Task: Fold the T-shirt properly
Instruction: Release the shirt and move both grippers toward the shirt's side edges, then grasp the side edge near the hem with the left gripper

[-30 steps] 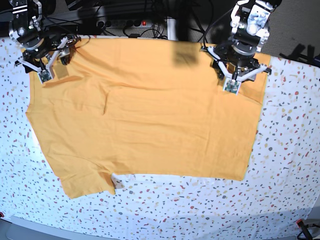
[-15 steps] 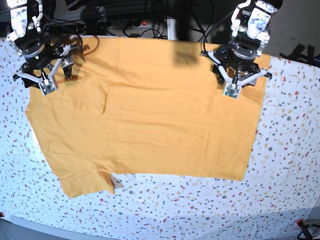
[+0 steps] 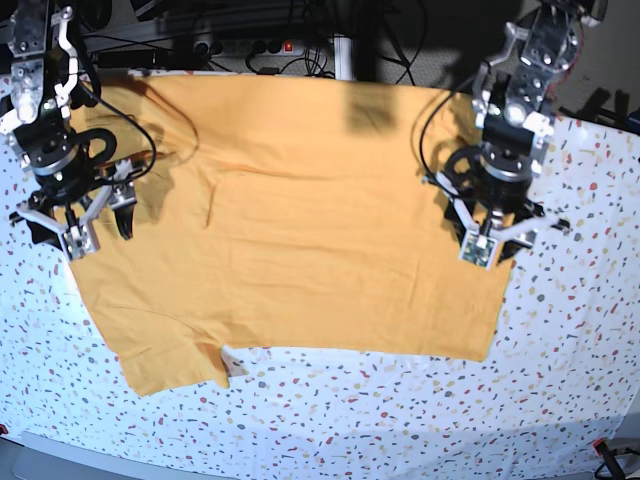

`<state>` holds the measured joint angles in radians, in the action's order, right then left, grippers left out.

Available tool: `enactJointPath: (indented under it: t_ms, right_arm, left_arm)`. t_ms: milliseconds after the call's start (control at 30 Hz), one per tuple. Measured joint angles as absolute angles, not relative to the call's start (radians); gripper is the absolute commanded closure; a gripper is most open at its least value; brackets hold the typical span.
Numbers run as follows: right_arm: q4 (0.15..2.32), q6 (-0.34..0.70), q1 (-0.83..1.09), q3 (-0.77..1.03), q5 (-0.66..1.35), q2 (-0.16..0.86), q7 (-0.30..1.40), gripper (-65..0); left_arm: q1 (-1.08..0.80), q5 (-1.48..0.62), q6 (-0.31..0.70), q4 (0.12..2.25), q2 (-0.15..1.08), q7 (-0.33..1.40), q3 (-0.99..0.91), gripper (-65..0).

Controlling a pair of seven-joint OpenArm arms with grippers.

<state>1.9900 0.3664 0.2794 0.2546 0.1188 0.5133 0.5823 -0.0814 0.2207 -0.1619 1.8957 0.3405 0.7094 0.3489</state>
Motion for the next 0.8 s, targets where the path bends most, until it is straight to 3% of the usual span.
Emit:
enactJointPath:
  t_ms: [267,800]
  right_arm:
    - [1.990,0.367,0.169,0.255,0.286,0.513,0.587,-41.8]
    - [1.990,0.367,0.152,0.255,0.290,0.513,0.645,-41.8]
  left_arm:
    - [0.089,0.220,-0.162,1.896,0.355,0.706,0.350,-24.9]
    - [0.281,0.084,-0.162,1.884,0.355,0.655,0.353,-24.9]
